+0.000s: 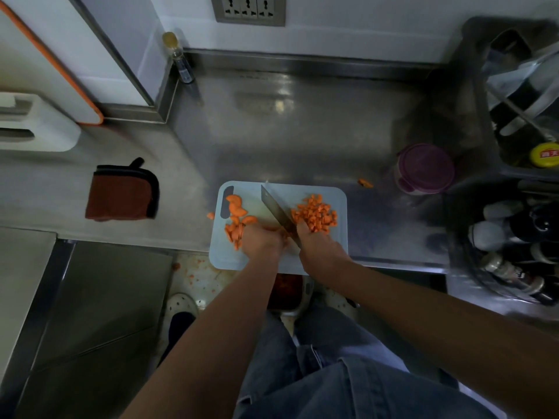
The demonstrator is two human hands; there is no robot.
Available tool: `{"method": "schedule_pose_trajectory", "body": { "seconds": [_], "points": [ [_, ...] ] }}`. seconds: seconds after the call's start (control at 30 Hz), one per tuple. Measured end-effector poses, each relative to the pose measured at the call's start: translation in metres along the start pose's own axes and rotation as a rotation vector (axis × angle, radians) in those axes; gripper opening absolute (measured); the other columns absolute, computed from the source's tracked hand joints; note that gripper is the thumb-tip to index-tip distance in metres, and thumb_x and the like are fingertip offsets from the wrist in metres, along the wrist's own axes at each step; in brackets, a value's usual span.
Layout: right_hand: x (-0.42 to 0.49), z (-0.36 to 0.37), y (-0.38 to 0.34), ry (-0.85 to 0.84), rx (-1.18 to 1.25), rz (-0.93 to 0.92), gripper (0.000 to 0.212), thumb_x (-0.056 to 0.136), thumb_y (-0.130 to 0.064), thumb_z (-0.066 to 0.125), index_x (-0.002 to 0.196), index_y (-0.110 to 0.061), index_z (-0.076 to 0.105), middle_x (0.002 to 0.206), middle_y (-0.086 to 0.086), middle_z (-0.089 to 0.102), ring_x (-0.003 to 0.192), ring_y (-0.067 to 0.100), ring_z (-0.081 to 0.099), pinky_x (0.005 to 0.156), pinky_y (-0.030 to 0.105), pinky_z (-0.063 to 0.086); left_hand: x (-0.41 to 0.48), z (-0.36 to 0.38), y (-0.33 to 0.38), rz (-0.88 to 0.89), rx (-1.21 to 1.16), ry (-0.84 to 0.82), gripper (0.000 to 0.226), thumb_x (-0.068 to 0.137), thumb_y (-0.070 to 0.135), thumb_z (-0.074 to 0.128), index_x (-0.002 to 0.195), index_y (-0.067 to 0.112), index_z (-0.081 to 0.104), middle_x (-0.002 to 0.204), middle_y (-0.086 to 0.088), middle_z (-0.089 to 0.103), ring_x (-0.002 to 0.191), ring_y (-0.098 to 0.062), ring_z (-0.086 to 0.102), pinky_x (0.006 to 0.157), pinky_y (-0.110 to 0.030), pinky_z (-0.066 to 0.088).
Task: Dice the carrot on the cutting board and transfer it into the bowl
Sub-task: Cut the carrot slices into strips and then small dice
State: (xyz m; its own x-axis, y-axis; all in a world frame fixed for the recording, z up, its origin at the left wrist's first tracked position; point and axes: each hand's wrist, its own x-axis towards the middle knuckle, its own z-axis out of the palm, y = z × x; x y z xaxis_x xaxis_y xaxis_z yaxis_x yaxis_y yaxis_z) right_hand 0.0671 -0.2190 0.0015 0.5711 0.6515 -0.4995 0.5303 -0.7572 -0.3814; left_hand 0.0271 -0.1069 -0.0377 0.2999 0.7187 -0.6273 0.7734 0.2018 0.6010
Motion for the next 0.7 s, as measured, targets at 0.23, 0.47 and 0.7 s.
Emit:
{"method": "schedule_pose_trajectory", "body": {
  "seconds": [0.23,0.47,0.7],
  "points": [
    [-0.002,0.012,0.010,0.054,0.010,-0.004,0.051,0.098,-0.012,0.041,0.144,-0.014,0.020,0.102,0.015,0.059,0.078,0.024,0.053,0.066,0.036,0.041,0.001,-0.001,0.001,-0.023,0.023,-0.013,0.024,0.073,0.020,0.082,0.060,0.015,0.062,0.072,-0.007,0.071,0.073,-0.025,0.070,0.073,-0.038,0.060],
    [0.004,0.012,0.008,0.023,-0.009,-0.003,0.054,0.094,-0.004,0.043,0.143,-0.013,0.022,0.106,0.018,0.059,0.090,0.032,0.059,0.067,0.039,0.040,0.001,-0.003,0.005,-0.025,0.036,-0.044,0.017,0.077,0.017,0.079,0.068,0.009,0.066,0.076,-0.006,0.070,0.072,-0.021,0.066,0.072,-0.030,0.055],
    [0.006,0.014,0.015,0.035,0.031,-0.025,0.047,0.095,-0.007,0.042,0.139,-0.013,0.025,0.104,0.018,0.060,0.090,0.034,0.059,0.070,0.042,0.044,0.002,-0.003,0.001,-0.015,0.063,-0.044,0.022,0.074,0.025,0.081,0.077,0.005,0.072,0.078,-0.006,0.072,0.078,-0.026,0.069,0.079,-0.037,0.058]
  ]
}}
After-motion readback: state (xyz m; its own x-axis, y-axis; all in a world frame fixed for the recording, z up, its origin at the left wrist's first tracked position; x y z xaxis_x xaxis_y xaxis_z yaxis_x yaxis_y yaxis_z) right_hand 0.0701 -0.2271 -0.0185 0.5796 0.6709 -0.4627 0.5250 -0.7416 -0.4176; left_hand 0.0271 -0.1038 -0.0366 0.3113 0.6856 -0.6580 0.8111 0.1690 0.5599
